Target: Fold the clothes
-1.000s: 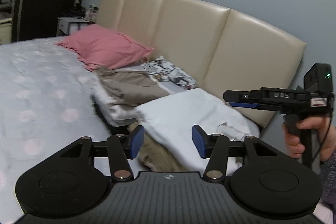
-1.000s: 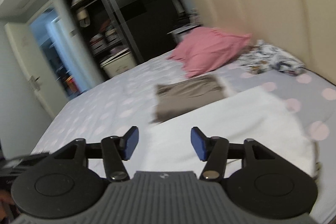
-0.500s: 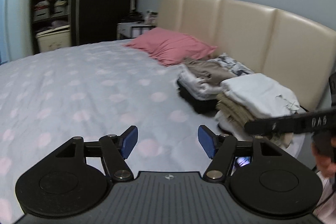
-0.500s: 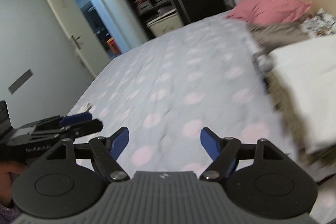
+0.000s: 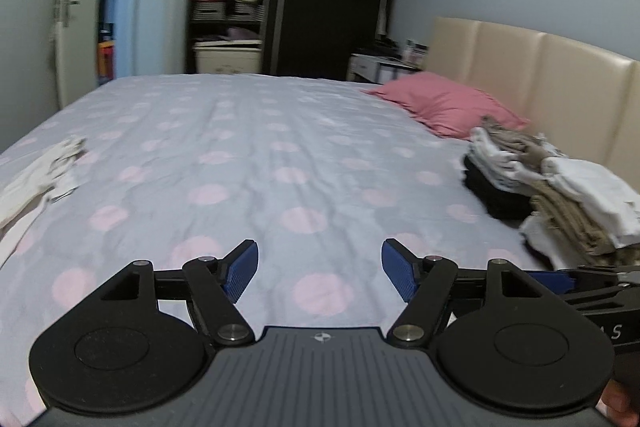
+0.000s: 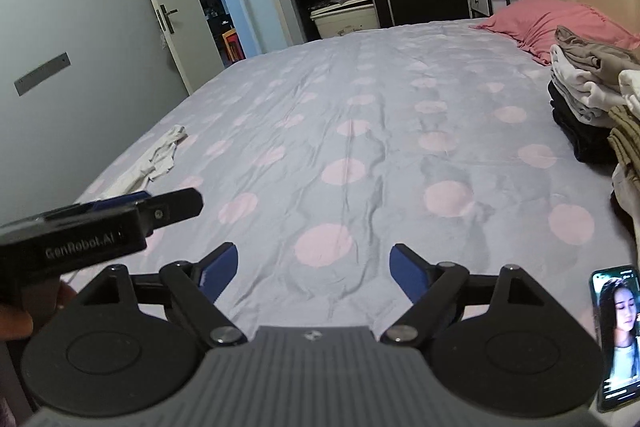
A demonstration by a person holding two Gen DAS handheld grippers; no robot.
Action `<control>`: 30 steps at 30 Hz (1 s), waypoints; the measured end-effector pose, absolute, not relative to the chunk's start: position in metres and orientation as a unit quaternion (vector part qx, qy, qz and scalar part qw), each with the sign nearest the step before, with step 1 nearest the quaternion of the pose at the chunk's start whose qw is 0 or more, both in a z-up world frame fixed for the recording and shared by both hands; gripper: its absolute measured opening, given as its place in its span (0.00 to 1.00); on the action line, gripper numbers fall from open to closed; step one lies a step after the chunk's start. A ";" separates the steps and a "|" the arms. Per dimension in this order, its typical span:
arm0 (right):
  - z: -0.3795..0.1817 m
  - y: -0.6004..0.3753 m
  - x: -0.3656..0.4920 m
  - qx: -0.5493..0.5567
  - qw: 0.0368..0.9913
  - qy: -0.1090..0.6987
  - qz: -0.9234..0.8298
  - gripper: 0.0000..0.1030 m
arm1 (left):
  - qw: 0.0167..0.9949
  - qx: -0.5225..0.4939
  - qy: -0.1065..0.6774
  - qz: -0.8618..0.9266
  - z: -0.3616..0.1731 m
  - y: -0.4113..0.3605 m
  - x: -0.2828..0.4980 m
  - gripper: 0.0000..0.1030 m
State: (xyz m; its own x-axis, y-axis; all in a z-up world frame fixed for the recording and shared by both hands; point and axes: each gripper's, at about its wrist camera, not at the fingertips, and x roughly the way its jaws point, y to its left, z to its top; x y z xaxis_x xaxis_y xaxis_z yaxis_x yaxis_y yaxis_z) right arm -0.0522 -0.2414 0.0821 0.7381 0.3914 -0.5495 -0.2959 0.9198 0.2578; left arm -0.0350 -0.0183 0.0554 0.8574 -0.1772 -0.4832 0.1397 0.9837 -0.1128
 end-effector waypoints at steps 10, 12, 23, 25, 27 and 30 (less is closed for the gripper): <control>0.046 -0.207 -0.032 0.028 0.936 0.308 0.168 0.85 | 0.964 -0.043 0.262 -0.009 0.019 0.000 -0.035 0.66; 0.042 -0.204 -0.027 0.022 0.938 0.305 0.165 0.85 | 0.965 -0.051 0.258 0.001 0.016 0.004 -0.034 0.73; 0.023 -0.192 -0.013 0.002 0.938 0.312 0.152 0.88 | 0.959 -0.023 0.281 0.035 -0.002 -0.001 -0.012 0.74; 0.018 -0.191 -0.011 0.000 0.934 0.323 0.150 0.91 | 0.956 -0.023 0.290 0.036 -0.004 -0.001 -0.010 0.74; 0.014 -0.190 -0.009 0.001 0.931 0.334 0.149 0.91 | 0.953 -0.023 0.298 0.038 -0.007 0.000 -0.008 0.74; 0.010 -0.188 -0.009 0.003 0.929 0.339 0.146 0.91 | 0.949 -0.023 0.311 0.040 -0.011 0.000 -0.005 0.74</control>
